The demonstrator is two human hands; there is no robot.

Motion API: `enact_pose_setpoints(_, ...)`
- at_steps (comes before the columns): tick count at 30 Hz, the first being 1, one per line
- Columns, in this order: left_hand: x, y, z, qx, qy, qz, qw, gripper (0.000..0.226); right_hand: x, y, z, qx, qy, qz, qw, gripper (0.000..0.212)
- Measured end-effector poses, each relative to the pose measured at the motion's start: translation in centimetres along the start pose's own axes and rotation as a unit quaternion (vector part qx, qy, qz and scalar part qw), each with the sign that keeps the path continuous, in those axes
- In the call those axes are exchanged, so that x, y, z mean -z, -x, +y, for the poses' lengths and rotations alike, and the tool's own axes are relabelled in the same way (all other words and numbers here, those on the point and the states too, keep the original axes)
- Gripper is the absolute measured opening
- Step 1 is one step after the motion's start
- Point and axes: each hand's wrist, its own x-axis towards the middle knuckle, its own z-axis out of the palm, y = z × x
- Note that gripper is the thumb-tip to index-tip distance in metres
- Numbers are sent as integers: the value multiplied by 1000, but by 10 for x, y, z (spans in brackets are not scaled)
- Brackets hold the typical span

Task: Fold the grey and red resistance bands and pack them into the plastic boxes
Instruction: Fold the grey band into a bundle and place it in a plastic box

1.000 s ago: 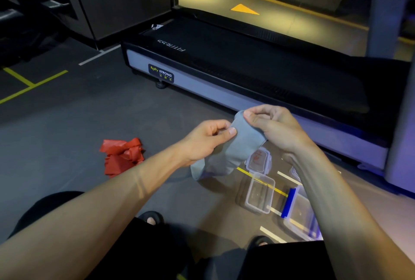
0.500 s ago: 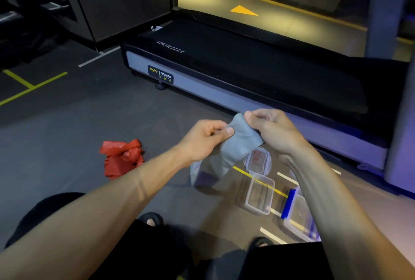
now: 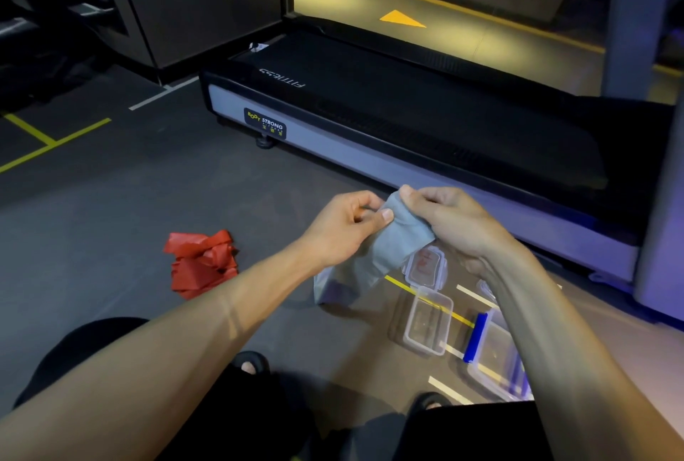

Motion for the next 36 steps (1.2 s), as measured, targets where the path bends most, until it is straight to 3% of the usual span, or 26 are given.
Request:
enact_pose_setpoints(3, 1, 1, 1, 2, -14, -3, 1000, 20, 0, 3, -4, 32, 15, 1, 999, 15)
enact_pose_setpoints(6, 2, 3, 3, 3, -4, -20, 1000, 24, 1, 3, -4, 44, 14, 22, 999, 10)
enact_pose_setpoints(20, 7, 1, 5, -8, 4, 4, 1000, 31, 7, 7, -11, 4, -81, 33, 996, 17)
enact_pose_setpoints(30, 6, -2, 4, -19, -4, 14, 1000, 21, 7, 7, -2, -19, -53, -33, 998, 31)
enact_pose_setpoints(33, 6, -2, 1, -33, -23, 19, 999, 22, 6, 8, -2, -13, -40, -64, 997, 29)
enact_pose_setpoints(36, 4, -2, 1, -42, -36, 12, 998, 22, 4, 7, -3, 10, -21, -42, 999, 21)
